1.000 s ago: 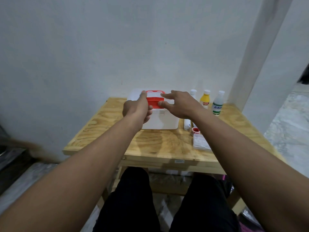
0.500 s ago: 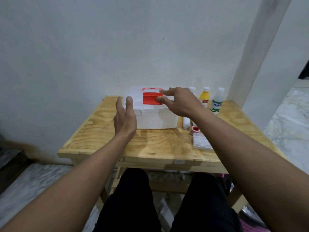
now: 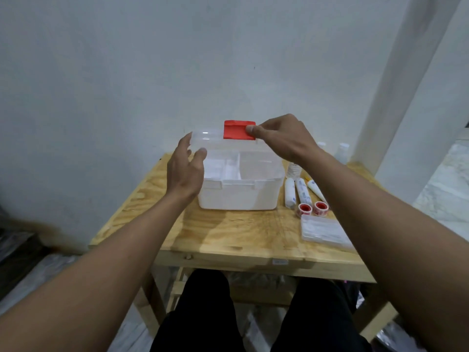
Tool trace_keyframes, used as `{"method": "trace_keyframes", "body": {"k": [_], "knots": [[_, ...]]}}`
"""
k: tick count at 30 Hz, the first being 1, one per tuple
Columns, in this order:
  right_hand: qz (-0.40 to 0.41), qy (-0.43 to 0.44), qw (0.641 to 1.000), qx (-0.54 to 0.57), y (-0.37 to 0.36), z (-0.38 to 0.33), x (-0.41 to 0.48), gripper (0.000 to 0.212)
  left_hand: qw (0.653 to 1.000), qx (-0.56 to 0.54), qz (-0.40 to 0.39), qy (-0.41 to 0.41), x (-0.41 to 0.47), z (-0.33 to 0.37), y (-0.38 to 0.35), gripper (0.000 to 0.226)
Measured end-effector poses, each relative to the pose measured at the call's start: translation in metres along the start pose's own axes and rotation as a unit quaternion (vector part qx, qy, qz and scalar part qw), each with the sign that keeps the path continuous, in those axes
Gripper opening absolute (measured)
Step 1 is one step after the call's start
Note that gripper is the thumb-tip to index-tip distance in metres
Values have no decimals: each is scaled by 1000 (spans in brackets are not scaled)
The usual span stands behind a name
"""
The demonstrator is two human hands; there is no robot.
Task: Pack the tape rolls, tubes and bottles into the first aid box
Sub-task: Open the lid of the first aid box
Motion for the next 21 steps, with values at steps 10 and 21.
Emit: {"method": "trace_keyframes", "body": {"k": [10, 21], "knots": [[45, -56, 995, 64, 14, 11, 37, 79, 997, 61, 40, -41, 66, 31, 4, 42], [50, -114, 981, 149, -11, 48, 36, 85, 998, 45, -14, 44, 102, 30, -17, 48]]}}
Point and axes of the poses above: each hand's wrist, its own x-axis towards the middle knuckle, its own y-axis out of the back of the hand, z = x × y, the point moved 8 cm from there along x, towards the middle knuckle, and after that the axes turned 12 degrees about y, right-handed, at the moved point
